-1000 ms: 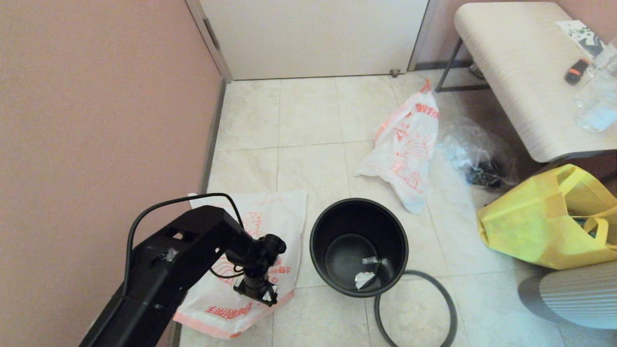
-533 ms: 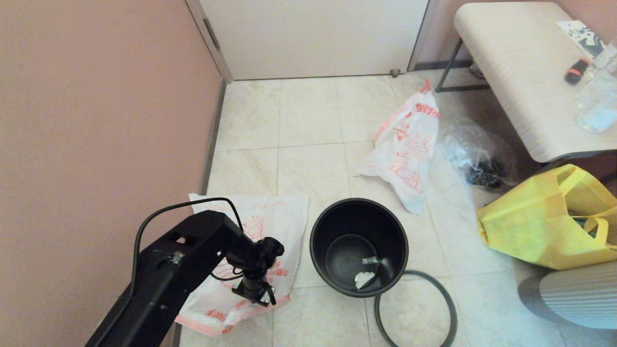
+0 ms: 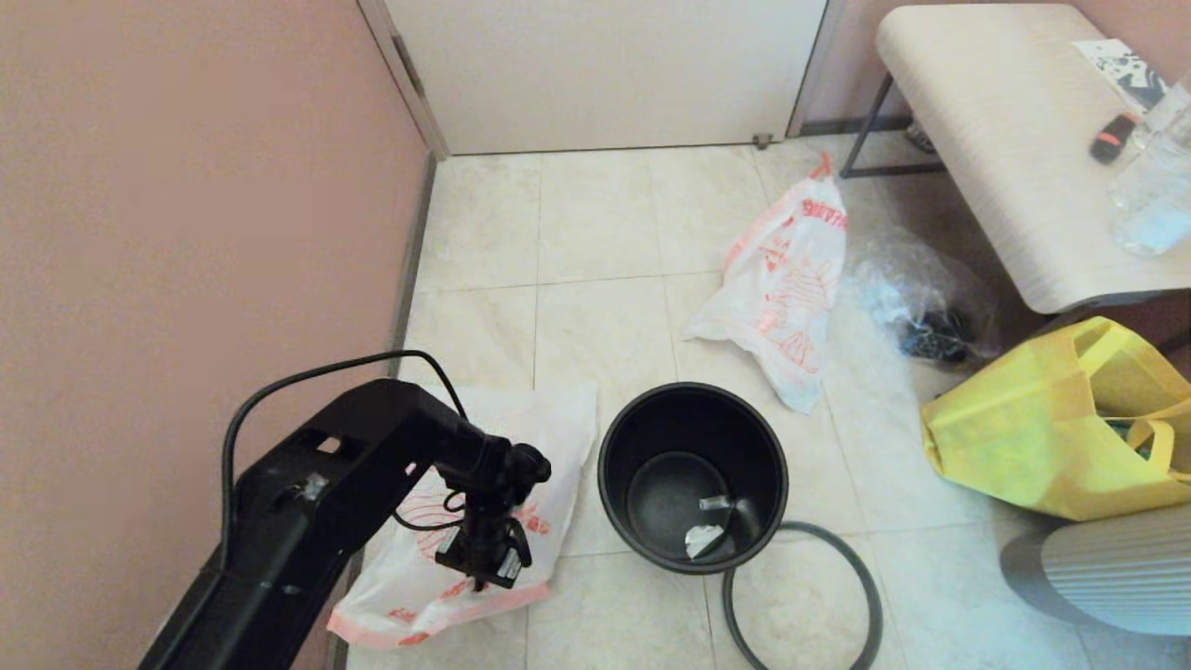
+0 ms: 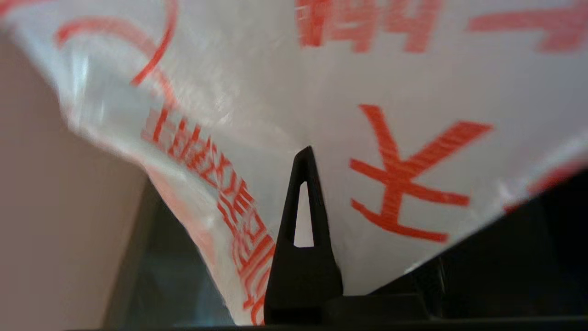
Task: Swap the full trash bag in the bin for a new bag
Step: Pick up a new trash bag, then put the new garbage bag on the trash can
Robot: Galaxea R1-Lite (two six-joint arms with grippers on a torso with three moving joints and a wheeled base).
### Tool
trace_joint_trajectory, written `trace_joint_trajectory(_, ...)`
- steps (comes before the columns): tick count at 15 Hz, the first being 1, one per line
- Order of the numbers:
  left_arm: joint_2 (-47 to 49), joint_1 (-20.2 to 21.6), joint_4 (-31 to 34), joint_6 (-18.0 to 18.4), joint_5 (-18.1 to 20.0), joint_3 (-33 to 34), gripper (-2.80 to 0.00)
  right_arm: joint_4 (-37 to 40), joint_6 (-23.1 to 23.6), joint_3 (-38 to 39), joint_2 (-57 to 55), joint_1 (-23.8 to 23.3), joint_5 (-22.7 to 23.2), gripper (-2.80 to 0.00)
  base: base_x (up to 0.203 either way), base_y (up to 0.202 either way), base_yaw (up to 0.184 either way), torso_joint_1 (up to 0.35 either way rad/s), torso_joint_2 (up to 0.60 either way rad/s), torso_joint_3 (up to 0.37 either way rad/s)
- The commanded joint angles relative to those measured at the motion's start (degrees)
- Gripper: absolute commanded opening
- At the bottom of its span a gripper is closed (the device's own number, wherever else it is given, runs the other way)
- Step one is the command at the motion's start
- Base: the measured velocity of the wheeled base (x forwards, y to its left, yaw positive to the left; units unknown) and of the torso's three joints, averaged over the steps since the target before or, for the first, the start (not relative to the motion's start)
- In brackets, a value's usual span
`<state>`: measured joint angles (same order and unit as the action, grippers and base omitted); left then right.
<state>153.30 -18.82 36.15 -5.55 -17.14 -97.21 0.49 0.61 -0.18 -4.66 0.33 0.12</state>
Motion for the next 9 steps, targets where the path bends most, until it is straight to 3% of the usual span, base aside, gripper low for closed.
trace_joint_trajectory(1, -4.93, -0.34, 7.97, -3.50, -0.14, -0.76, -2.80, -0.05, -0.26, 0.01, 0.10, 0.02, -0.03, -2.80, 0.000, 0.000, 0.000, 0.000, 0.00, 0.000)
trace_joint_trajectory(3, -7.79, 0.10, 17.62, -8.09, -0.33, -2.44, -2.80, -0.05, -0.23, 0.01, 2.13, 0.02, -0.03, -2.80, 0.000, 0.000, 0.000, 0.000, 0.00, 0.000)
trace_joint_trajectory(6, -14.52, 0.73, 25.45, -11.60, 0.85, -1.94, -2.80, -0.05, -0.18, 0.01, 3.33, 0.02, -0.03, -2.80, 0.000, 0.000, 0.000, 0.000, 0.00, 0.000)
trace_joint_trajectory(9, -23.98, 0.69, 30.23, -12.76, 6.33, -0.13, -2.80, 0.01, -0.33, 0.01, 3.99, 0.02, -0.03, -2.80, 0.000, 0.000, 0.000, 0.000, 0.00, 0.000)
